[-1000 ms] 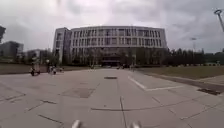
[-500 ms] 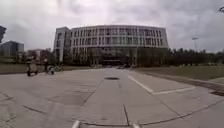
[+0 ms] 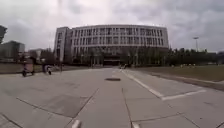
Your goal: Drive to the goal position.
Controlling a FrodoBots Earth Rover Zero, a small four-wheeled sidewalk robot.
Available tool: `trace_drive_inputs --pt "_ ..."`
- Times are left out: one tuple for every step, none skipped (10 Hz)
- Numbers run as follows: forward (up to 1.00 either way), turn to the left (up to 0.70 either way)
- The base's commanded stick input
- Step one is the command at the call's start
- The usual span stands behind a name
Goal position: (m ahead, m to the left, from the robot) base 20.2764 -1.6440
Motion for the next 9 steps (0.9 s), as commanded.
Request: trace_drive_inputs --pt "0.85 0.0" --pt "0.85 0.0" --pt "0.85 0.0" --pt "0.85 0.0" --pt "0.85 0.0" --pt "0.85 -0.01" --pt "0.85 -0.14" --pt "0.85 -0.28" --pt "0.85 -0.32"
